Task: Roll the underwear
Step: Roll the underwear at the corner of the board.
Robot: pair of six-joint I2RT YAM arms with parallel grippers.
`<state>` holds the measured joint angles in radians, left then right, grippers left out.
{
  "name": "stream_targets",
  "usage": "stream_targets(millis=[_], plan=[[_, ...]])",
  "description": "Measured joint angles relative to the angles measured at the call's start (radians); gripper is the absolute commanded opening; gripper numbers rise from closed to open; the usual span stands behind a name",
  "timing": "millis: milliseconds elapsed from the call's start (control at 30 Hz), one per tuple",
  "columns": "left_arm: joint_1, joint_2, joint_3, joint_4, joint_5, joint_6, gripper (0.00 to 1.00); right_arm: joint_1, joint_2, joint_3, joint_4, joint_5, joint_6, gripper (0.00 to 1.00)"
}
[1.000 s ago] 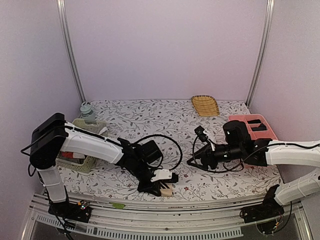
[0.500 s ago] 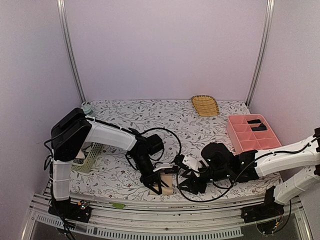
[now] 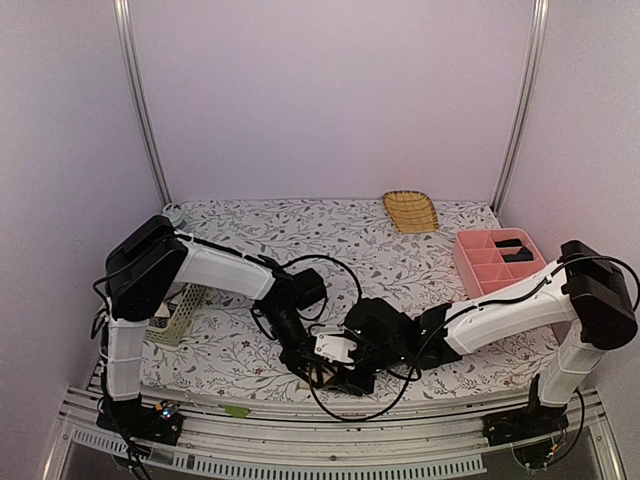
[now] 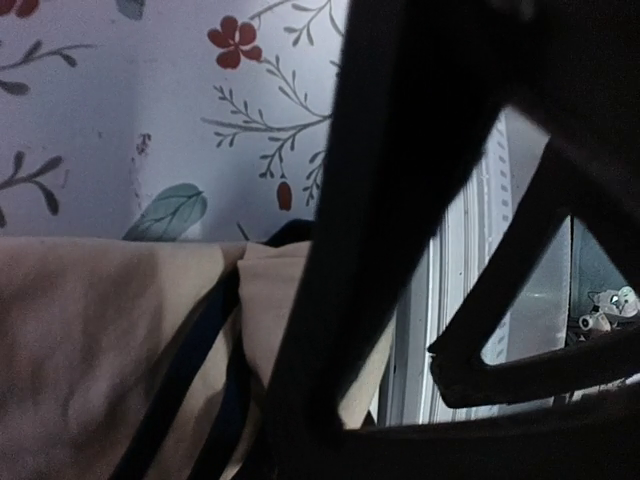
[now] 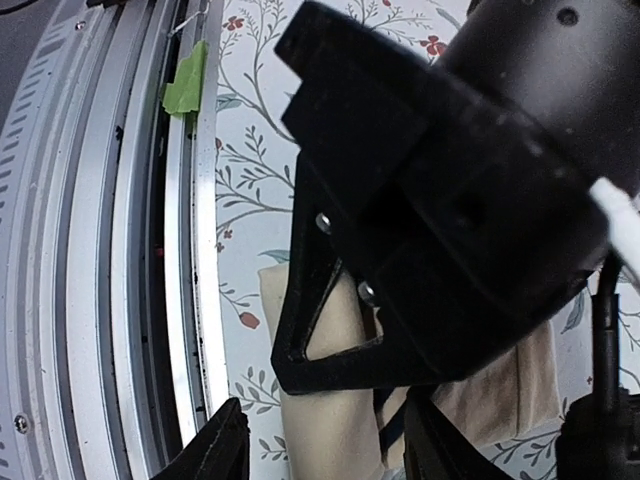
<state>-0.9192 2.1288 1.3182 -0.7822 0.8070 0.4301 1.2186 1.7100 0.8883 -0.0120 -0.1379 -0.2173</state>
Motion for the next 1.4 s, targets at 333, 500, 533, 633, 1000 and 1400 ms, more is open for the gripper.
stream_targets(millis=[333,500,533,633,1000,1400], plan=[[0.008,-0.001,-0.003,0.002,0.0,0.004,0.1,0.005,0.076,0.01,-0.011,0.009,-0.045,0.0],[0.013,-0.012,-0.016,0.009,0.0,-0.002,0.43,0.004,0.076,0.018,-0.021,0.005,-0.047,0.0],[0.014,-0.023,-0.023,0.011,0.005,-0.008,0.48,0.004,0.076,0.019,-0.02,-0.003,-0.046,0.0],[0.027,-0.078,-0.068,0.024,-0.008,-0.028,0.59,-0.004,0.077,0.023,-0.005,-0.04,-0.024,0.0],[0.292,-0.425,-0.226,0.123,-0.405,-0.119,0.84,-0.122,0.146,0.061,0.002,-0.296,0.155,0.0],[0.298,-1.28,-0.654,0.717,-0.542,-0.254,0.96,-0.257,0.282,0.125,0.002,-0.671,0.286,0.0]])
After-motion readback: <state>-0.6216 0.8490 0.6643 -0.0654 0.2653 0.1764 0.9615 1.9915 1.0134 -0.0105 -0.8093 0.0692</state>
